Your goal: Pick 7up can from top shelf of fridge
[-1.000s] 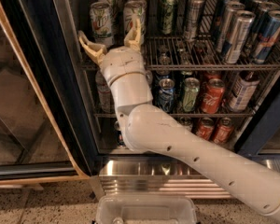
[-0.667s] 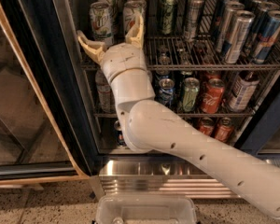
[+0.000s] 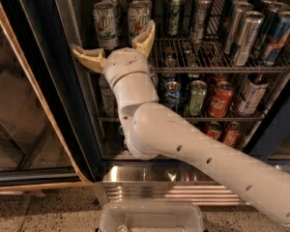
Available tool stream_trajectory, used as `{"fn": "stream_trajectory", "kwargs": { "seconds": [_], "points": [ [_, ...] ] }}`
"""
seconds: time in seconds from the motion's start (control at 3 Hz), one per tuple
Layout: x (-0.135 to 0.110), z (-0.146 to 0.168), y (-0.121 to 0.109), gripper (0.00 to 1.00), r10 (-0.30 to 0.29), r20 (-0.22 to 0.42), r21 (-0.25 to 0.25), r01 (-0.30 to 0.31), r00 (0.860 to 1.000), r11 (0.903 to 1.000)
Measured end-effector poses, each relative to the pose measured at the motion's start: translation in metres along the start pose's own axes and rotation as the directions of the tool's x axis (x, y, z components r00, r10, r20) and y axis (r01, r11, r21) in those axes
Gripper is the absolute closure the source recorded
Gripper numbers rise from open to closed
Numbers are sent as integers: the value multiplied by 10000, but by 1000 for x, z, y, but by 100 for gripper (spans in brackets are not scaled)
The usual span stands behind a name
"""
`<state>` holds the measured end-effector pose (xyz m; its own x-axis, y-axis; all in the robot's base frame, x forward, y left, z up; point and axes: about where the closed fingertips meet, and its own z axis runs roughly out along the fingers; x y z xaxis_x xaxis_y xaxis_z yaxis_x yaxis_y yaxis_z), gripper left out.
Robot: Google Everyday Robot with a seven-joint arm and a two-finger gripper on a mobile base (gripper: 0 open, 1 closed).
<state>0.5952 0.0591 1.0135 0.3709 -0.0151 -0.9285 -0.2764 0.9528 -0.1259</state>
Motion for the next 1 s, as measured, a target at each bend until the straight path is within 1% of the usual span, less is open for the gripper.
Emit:
{"fn": "stream_trajectory", "kwargs": {
  "seconds": [0.33, 0.67, 1.0],
  "points": [
    [3, -1, 1, 0, 148, -489, 179, -140, 9987, 9997],
    [4, 0, 5, 0, 504, -1220, 555, -439, 9913, 9975],
    [8, 1, 7, 0, 954, -1929, 990, -774, 9766, 9921]
  ]
}}
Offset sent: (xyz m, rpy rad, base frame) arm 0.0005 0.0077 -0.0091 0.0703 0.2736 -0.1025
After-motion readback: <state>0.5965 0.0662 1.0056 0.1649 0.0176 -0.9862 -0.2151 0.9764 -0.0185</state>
